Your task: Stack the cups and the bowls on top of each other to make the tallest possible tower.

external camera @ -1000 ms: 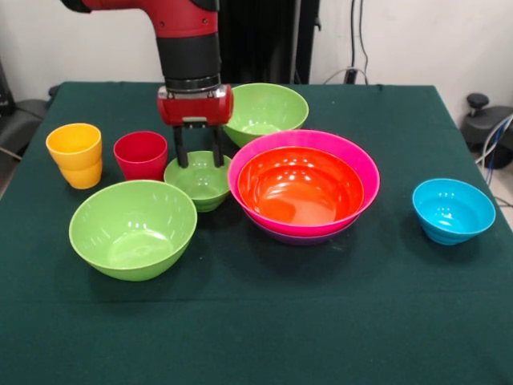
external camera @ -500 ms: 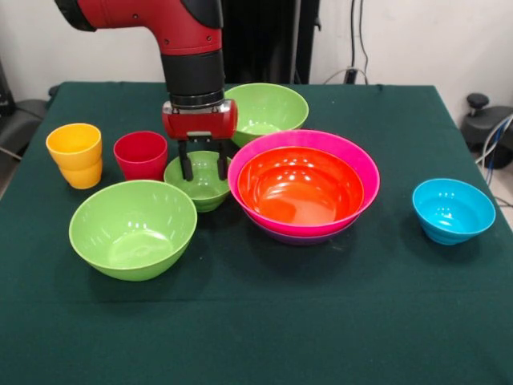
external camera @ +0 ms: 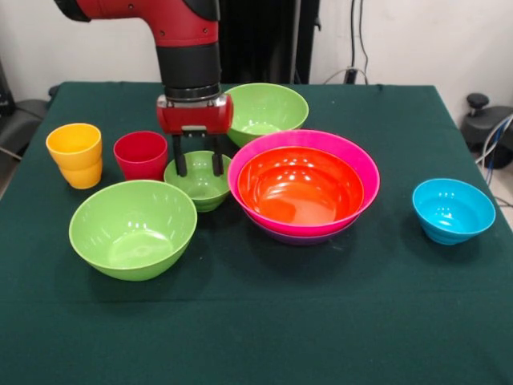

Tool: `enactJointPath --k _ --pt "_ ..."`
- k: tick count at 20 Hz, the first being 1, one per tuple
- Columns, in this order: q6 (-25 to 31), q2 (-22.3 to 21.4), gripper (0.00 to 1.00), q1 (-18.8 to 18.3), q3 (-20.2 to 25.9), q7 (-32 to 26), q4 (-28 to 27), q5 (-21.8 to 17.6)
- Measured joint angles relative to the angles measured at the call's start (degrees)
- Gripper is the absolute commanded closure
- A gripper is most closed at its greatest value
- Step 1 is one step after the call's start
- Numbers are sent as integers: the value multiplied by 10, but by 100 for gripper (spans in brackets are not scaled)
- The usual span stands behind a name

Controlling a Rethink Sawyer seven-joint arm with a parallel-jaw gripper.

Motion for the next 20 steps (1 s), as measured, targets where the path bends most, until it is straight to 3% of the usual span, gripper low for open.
enactJointPath --k 10,20 --pt "0 -76 0 11 0 0 34 0" --pt "0 -75 0 40 -2 0 34 0"
